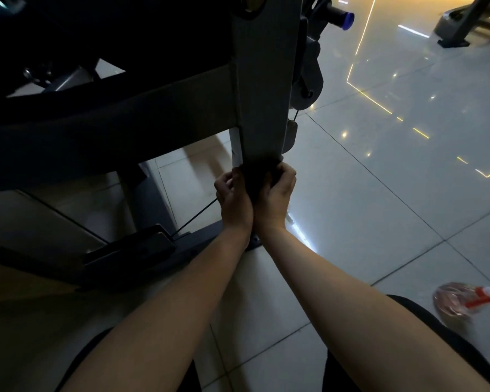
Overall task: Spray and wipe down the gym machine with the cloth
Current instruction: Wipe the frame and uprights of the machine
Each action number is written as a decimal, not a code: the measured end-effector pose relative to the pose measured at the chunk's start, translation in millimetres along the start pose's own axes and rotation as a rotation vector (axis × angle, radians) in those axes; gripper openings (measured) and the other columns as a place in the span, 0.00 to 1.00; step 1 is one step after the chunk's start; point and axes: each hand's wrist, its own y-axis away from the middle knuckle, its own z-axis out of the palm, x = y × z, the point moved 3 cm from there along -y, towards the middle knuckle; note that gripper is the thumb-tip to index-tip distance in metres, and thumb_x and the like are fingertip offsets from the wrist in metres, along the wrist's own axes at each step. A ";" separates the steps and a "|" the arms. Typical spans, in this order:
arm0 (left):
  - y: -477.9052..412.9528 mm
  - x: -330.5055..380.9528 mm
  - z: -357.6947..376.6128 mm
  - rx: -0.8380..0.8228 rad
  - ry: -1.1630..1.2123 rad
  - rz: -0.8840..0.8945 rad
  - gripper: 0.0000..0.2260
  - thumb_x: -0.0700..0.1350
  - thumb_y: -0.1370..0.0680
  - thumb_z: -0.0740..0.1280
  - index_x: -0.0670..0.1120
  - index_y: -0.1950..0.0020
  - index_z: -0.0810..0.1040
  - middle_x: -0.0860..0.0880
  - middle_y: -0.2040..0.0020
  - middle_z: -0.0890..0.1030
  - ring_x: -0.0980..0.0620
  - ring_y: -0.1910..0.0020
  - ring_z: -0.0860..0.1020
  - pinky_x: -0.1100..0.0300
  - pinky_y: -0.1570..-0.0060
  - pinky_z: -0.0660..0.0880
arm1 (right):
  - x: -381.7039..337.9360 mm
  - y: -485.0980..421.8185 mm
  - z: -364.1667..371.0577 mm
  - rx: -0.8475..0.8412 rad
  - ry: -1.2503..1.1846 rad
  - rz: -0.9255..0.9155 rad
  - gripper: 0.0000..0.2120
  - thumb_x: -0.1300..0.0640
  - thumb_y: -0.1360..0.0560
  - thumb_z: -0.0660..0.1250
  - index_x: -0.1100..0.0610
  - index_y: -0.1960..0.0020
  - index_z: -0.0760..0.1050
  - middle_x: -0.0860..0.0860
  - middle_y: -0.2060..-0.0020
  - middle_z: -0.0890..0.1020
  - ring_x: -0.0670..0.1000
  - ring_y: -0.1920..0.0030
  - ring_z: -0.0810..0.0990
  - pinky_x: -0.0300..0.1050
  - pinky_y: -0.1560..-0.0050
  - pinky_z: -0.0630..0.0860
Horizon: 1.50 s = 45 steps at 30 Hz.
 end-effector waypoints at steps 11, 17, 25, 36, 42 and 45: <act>-16.5 7.0 -24.3 -0.012 -0.058 -0.007 0.14 0.54 0.15 0.53 0.51 0.38 0.75 0.48 0.42 0.80 0.48 0.42 0.78 0.49 0.42 0.75 | -30.3 -12.4 -33.7 0.058 -0.043 0.168 0.06 0.59 0.20 0.62 0.54 0.43 0.74 0.46 0.53 0.79 0.46 0.53 0.77 0.36 0.52 0.74; -21.5 20.5 -28.1 -0.044 -0.043 -0.012 0.18 0.55 0.14 0.52 0.51 0.36 0.79 0.50 0.40 0.81 0.49 0.41 0.79 0.51 0.44 0.75 | -44.2 -21.5 -26.8 0.141 -0.070 0.039 0.05 0.57 0.20 0.59 0.51 0.44 0.69 0.50 0.49 0.78 0.50 0.49 0.78 0.44 0.49 0.77; -7.9 10.8 -25.3 -0.088 -0.152 0.130 0.12 0.57 0.18 0.55 0.70 0.44 0.77 0.60 0.41 0.80 0.54 0.39 0.78 0.45 0.37 0.76 | 15.2 -9.3 0.7 0.092 -0.107 0.614 0.04 0.53 0.17 0.56 0.51 0.45 0.68 0.51 0.49 0.78 0.57 0.47 0.78 0.58 0.41 0.77; 0.3 -43.7 -18.2 0.007 -0.104 -0.215 0.17 0.44 0.22 0.70 0.43 0.35 0.73 0.42 0.45 0.83 0.49 0.53 0.84 0.59 0.58 0.81 | 13.4 1.2 -13.0 -0.316 -0.065 0.593 0.09 0.57 0.22 0.62 0.55 0.46 0.79 0.52 0.52 0.83 0.53 0.51 0.82 0.54 0.48 0.81; 5.9 -14.3 -22.5 0.315 -0.105 0.211 0.13 0.44 0.17 0.64 0.58 0.37 0.66 0.48 0.36 0.75 0.49 0.38 0.76 0.56 0.41 0.76 | 13.3 -11.1 -13.4 -0.203 -0.057 0.470 0.16 0.51 0.21 0.62 0.47 0.34 0.71 0.48 0.38 0.77 0.51 0.39 0.77 0.50 0.38 0.76; 0.5 -9.7 -13.0 0.143 -0.119 0.423 0.17 0.42 0.16 0.62 0.57 0.32 0.62 0.49 0.30 0.70 0.53 0.32 0.72 0.57 0.36 0.74 | 10.4 -18.5 -9.5 -0.256 -0.032 0.409 0.19 0.59 0.19 0.57 0.52 0.29 0.71 0.49 0.37 0.78 0.50 0.38 0.76 0.45 0.39 0.73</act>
